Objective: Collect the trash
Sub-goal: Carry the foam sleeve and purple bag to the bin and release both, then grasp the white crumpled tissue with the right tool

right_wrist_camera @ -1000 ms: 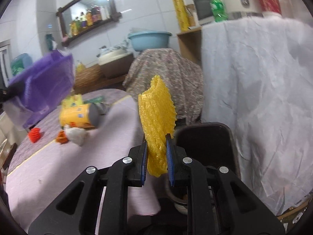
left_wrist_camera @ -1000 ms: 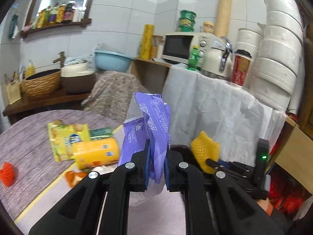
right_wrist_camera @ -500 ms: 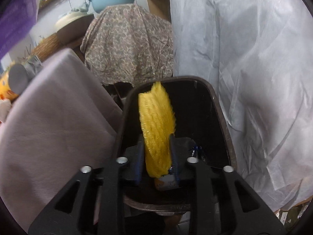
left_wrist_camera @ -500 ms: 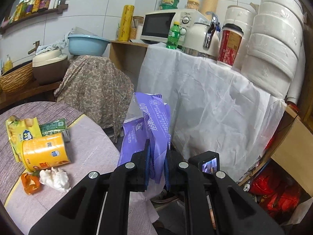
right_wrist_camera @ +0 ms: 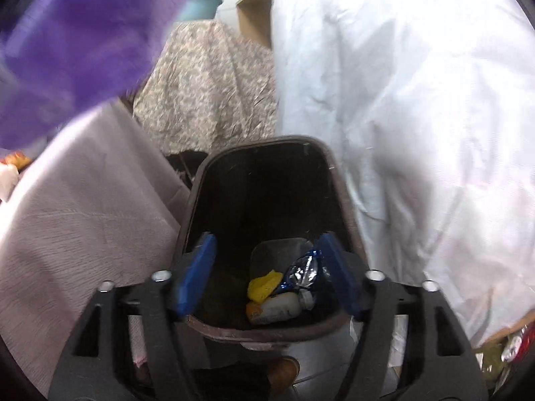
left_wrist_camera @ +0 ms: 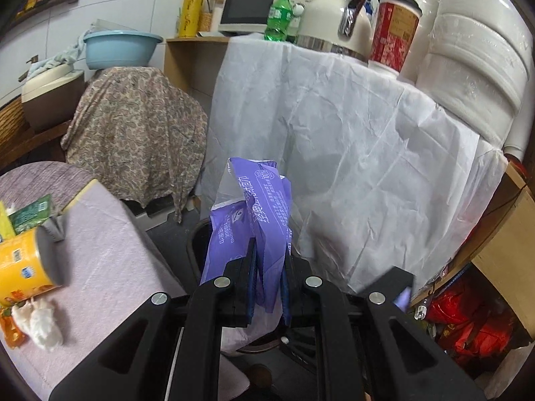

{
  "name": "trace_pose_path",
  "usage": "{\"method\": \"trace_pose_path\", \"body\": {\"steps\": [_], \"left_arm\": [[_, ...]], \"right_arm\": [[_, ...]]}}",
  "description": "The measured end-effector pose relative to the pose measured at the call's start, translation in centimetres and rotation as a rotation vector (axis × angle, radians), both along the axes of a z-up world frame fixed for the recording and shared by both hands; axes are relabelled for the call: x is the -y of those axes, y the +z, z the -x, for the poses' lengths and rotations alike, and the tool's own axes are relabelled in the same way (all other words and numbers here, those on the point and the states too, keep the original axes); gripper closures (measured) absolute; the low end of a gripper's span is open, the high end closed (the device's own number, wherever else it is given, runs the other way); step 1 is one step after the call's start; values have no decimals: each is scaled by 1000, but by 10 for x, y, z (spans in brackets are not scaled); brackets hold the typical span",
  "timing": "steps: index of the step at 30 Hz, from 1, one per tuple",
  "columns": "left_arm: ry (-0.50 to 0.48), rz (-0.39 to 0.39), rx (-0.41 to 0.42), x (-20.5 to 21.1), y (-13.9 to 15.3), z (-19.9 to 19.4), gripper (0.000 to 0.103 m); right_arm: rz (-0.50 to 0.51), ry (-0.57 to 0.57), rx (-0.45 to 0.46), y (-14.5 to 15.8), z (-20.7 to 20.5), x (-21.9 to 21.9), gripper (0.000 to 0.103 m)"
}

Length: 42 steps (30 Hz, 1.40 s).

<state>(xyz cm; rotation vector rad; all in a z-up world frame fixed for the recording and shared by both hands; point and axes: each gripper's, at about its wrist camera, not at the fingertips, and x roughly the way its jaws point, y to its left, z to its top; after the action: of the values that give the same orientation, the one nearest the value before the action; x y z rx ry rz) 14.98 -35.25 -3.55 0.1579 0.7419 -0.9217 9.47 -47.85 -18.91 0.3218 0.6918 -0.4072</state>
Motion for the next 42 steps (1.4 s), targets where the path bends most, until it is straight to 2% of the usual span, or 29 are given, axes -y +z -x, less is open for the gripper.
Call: {"method": "trace_pose_path", "body": {"steps": [6, 13, 16, 17, 18, 21, 26, 29, 35, 40, 42], "left_arm": [[-33, -54, -52, 39, -21, -12, 91], [-21, -142, -130, 65, -60, -33, 89], [-20, -158, -158, 69, -70, -37, 69], [-17, -160, -165, 69, -73, -36, 53], [-15, -155, -170, 68, -74, -36, 44], [-20, -138, -172, 65, -69, -32, 37], [-3, -75, -128, 44, -46, -21, 20], [5, -44, -95, 25, -32, -16, 18], [51, -37, -57, -19, -14, -8, 15], [108, -38, -9, -66, -5, -6, 13], [121, -46, -11, -86, -3, -5, 12]], "right_arm": [[41, -70, 23, 17, 32, 8, 32], [13, -123, 51, 23, 51, 21, 32], [2, -132, 46, 20, 52, 23, 32], [-2, -131, 46, 19, 52, 23, 32], [-3, -130, 45, 18, 52, 23, 32], [-4, -134, 45, 18, 54, 23, 32], [-19, -114, 56, 22, 54, 21, 32], [-30, -91, 65, 26, 49, 16, 32], [-46, -12, 85, 37, 39, -6, 32], [-57, 91, 114, 56, 29, -33, 32], [-53, 164, 121, 65, 21, -50, 32]]}}
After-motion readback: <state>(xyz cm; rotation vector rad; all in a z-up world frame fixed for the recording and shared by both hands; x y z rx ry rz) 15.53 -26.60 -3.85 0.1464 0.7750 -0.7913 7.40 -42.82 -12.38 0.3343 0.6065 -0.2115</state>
